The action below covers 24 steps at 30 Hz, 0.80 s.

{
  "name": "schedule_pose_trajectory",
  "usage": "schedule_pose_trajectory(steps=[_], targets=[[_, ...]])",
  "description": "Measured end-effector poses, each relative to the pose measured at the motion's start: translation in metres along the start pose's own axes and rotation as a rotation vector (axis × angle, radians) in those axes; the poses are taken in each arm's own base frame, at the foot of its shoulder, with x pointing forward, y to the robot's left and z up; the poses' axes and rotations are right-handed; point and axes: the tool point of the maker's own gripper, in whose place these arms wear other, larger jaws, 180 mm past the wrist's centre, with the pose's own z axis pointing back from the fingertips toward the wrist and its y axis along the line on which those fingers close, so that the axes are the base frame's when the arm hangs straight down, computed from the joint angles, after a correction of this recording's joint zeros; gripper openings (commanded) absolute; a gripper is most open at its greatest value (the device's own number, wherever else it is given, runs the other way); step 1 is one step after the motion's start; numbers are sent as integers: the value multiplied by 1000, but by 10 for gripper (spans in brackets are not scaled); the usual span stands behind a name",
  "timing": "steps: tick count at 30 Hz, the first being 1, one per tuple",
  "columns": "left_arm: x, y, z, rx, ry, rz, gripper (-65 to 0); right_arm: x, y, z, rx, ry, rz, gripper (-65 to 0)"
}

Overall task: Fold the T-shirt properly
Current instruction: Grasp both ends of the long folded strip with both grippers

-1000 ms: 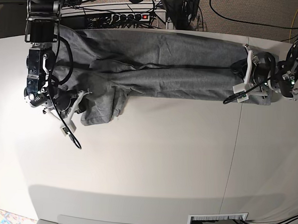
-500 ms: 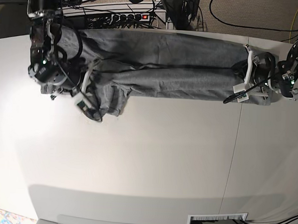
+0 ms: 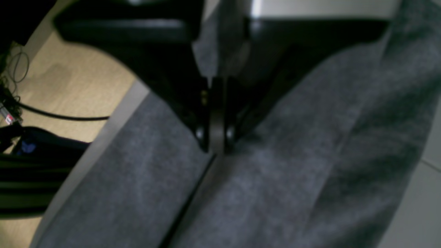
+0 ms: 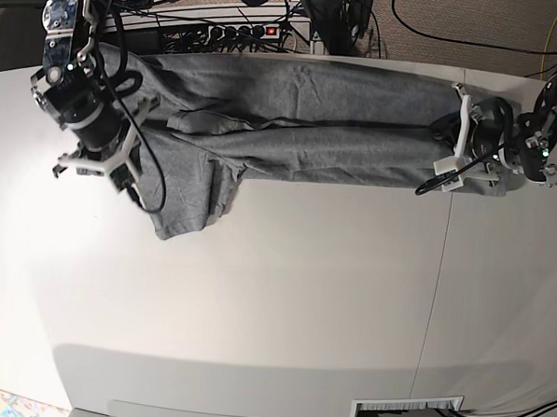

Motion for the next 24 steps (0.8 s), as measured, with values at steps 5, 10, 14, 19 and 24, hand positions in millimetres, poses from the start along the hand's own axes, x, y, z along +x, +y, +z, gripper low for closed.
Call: schedule_pose_trajectory(steps=[5,10,14,19,24], targets=[[11,-8,-10,-25,-35,5,-650,-12,-26,-42,-12,10,-135,-429],[17,-13,-15,-37,-56,7,-650,-12,-37,-81,19,-9,-273,-429],[17,-15,-17,-43,-59,8,-650,-1,-40,-84,28,-64,-301,-429],[13,-15,-18,-37,-46,5,-650,7,-53,-83,-27,-94,-251,-335],[13,-15,-18,-37,-46,5,-650,9,-56,-83,-32,-96,-247,-329]])
